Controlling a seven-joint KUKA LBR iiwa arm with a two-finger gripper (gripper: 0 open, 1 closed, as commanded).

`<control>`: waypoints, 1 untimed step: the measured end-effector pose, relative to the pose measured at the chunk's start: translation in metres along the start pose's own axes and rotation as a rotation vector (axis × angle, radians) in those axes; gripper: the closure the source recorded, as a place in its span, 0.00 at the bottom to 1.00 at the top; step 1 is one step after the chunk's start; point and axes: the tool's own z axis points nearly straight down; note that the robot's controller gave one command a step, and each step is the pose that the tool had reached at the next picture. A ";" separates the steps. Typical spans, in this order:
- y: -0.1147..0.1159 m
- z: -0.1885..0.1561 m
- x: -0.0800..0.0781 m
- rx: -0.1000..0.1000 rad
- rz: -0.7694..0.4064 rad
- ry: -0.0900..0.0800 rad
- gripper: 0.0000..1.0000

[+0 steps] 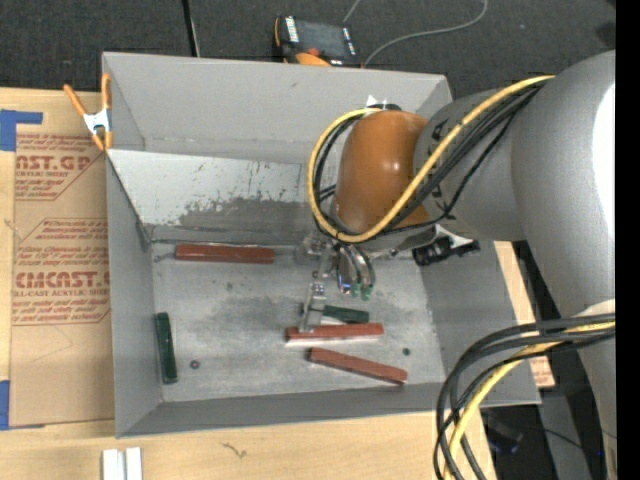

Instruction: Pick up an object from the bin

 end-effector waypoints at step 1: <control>-0.040 0.035 0.071 -0.005 0.169 -0.002 0.00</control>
Offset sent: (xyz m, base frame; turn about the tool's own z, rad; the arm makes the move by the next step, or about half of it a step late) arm -0.0739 -0.0306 -0.0333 0.1672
